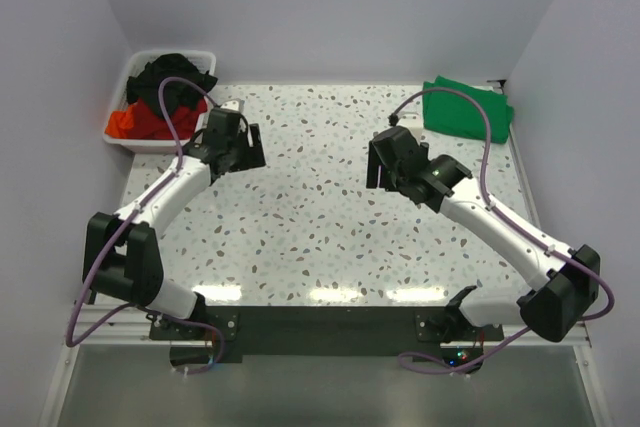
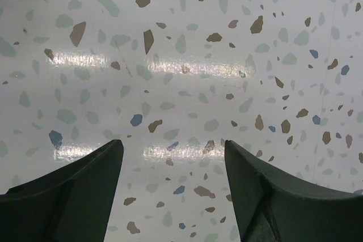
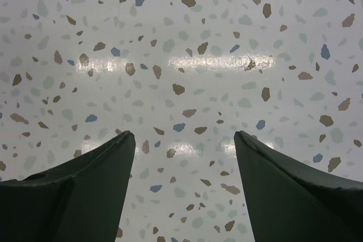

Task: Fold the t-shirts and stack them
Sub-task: Reset both grippers

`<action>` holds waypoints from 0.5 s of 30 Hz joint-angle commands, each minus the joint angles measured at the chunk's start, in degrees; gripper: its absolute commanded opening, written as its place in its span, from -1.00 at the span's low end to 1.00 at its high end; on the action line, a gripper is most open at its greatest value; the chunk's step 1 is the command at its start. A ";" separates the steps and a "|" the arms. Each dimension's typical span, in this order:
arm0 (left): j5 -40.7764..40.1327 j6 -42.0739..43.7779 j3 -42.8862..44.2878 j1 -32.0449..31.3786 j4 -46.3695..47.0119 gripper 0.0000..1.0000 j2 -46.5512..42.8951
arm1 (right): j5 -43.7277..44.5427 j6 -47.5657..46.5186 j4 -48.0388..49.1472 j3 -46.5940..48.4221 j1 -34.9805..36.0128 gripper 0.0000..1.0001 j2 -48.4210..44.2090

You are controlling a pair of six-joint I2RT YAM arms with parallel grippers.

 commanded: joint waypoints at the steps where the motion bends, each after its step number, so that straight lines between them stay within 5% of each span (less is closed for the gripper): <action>1: -0.85 1.13 1.59 -1.13 1.16 0.54 -2.09 | 2.99 2.09 -0.61 1.59 1.40 0.50 -0.21; 15: -3.05 0.25 0.80 -2.53 0.98 0.54 -4.55 | 4.75 2.27 -0.53 1.33 2.11 0.49 -1.26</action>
